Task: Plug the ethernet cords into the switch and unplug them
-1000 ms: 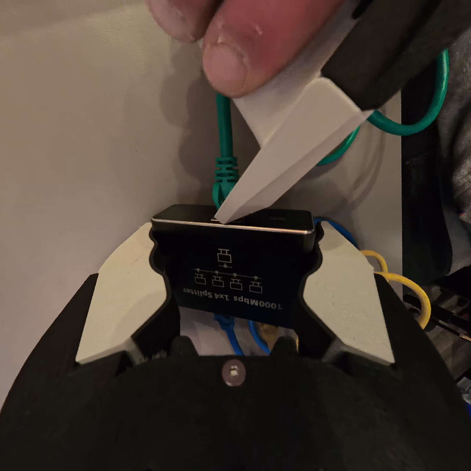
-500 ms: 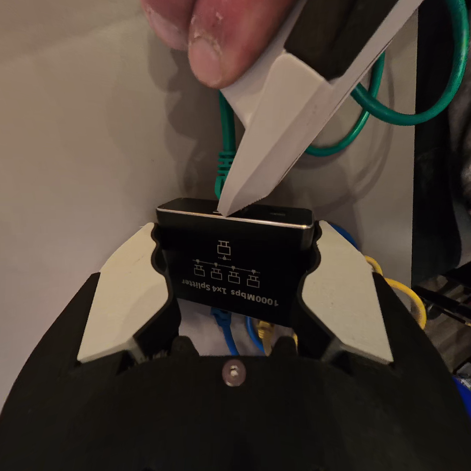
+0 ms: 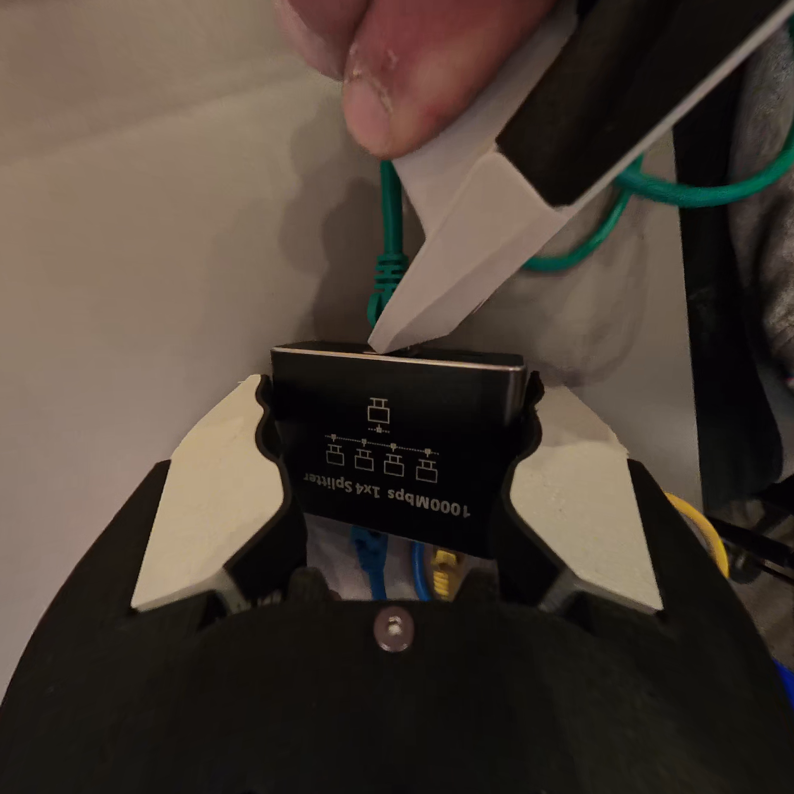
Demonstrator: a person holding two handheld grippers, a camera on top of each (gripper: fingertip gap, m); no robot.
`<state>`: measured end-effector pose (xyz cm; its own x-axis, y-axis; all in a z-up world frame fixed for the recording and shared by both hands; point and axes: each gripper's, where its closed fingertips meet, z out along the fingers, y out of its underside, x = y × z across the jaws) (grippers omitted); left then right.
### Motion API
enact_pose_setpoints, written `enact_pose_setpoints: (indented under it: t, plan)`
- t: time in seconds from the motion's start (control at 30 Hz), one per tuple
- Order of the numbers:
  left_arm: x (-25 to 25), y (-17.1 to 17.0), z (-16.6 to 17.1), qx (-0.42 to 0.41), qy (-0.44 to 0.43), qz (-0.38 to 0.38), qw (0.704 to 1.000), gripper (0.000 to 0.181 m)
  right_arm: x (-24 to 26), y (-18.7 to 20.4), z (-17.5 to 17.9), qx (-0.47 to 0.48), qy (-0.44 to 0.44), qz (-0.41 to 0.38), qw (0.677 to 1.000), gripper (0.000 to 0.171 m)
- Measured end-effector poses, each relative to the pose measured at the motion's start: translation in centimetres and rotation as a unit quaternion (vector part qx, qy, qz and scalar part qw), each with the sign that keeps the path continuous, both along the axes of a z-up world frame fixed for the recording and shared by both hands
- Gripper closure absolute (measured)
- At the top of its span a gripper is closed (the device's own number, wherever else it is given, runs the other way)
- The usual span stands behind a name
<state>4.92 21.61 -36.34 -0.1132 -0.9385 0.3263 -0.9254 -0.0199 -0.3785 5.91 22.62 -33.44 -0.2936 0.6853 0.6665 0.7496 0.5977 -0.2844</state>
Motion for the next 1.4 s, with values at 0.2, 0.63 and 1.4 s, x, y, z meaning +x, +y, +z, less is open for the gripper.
enact_pose_setpoints:
  t: [0.2, 0.63, 1.4]
  plan:
    - [0.2, 0.1, -0.2, 0.013, 0.000, -0.004, 1.000, 0.073, 0.1, -0.1, -0.1, 0.012, 0.024, -0.044, 0.999, 0.163]
    - [1.4, 0.2, 0.0, 0.002, -0.027, 0.013, 1.000, 0.073, 1.6, 0.2, 0.1, 0.000, 0.063, -0.123, 0.990, 0.163]
    - [0.4, 4.4, -1.6, 0.166, 0.016, 0.056, 0.984, 0.073, 21.3, 8.9, 21.8, 0.140, 0.234, -0.351, 0.896, 0.162]
